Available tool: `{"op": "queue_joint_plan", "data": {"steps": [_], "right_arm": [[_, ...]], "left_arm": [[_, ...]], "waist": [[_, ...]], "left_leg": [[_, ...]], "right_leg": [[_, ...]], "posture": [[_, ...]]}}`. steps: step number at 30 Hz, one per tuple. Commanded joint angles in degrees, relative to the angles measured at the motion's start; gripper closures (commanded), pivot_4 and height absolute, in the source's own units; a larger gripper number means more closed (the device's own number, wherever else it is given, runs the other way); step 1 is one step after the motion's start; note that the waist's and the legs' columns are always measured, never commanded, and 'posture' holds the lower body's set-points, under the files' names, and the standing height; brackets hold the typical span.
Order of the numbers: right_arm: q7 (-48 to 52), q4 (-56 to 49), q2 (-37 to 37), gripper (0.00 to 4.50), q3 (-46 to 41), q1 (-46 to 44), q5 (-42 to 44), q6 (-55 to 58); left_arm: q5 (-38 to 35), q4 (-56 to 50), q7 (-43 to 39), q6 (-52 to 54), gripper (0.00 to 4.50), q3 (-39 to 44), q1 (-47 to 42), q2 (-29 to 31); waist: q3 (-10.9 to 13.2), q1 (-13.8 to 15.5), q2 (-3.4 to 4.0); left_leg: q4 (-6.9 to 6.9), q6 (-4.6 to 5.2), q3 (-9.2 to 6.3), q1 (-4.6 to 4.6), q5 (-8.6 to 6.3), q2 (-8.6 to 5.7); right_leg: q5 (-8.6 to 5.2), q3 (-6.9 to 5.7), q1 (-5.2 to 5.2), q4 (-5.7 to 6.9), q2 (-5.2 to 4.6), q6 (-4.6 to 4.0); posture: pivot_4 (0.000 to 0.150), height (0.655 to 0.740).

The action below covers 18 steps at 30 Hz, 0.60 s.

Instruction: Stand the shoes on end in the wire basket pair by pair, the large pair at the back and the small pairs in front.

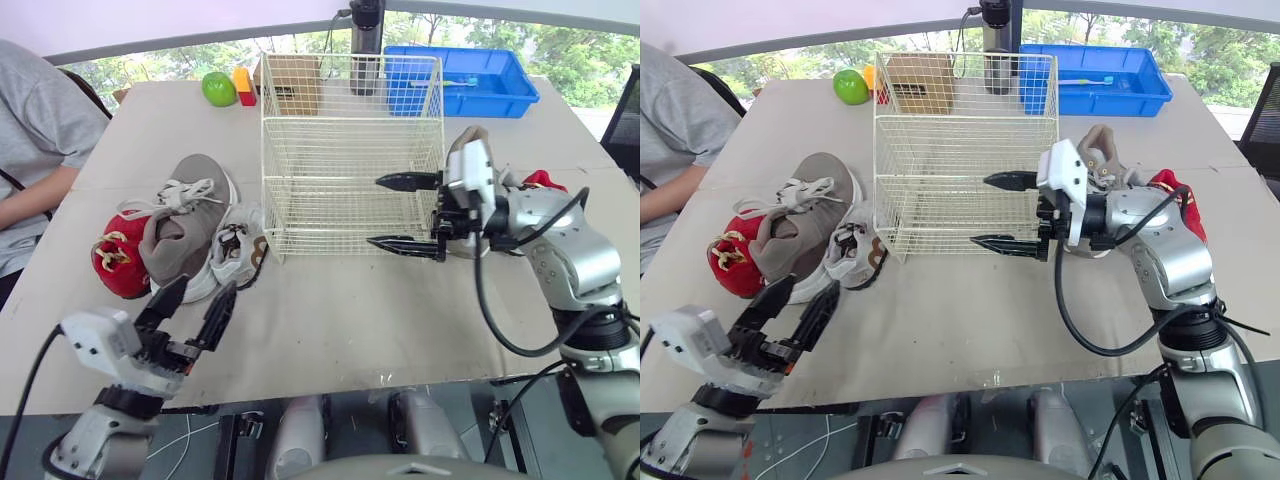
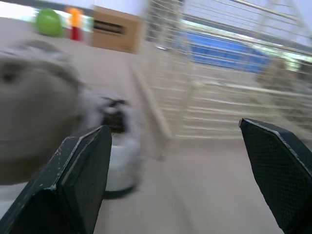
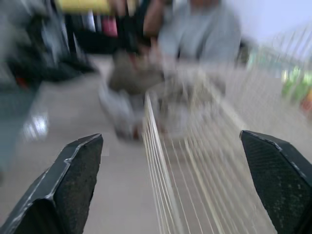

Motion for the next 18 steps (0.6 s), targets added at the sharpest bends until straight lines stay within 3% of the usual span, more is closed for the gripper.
{"op": "queue_joint_plan", "data": {"steps": [1,11,18], "right_arm": [[-1.5,-4.2,1.5,0.05,-0.8,1.3,2.7,-2.2],[-5.7,-10.1,2.4,0.05,2.0,6.0,4.2,-0.5],[-8.8,-14.4,2.2,0.05,3.6,8.1,5.1,1.1]], "left_arm": [[2.6,-2.4,4.9,-0.7,0.00,2.9,0.5,-0.8],[12.4,0.5,14.2,7.2,0.00,4.1,-6.6,5.3],[16.5,9.0,19.2,19.1,0.00,1.4,-20.1,11.2]], "waist": [[0.0,0.0,0.00],[0.0,0.2,-0.03],[0.0,0.2,-0.06]], "left_leg": [[0.00,0.00,0.00,0.00,0.00,0.00],[0.02,-0.01,0.01,-0.01,0.00,-0.03],[0.03,-0.03,0.00,0.03,0.02,-0.03]], "right_leg": [[0.00,-0.02,0.00,0.01,0.00,0.00],[0.00,-0.02,0.01,0.02,-0.04,-0.01],[0.00,-0.12,0.01,0.21,-0.01,-0.01]], "posture": [[0.150,0.7400],[0.150,0.7400],[0.150,0.7400]]}}
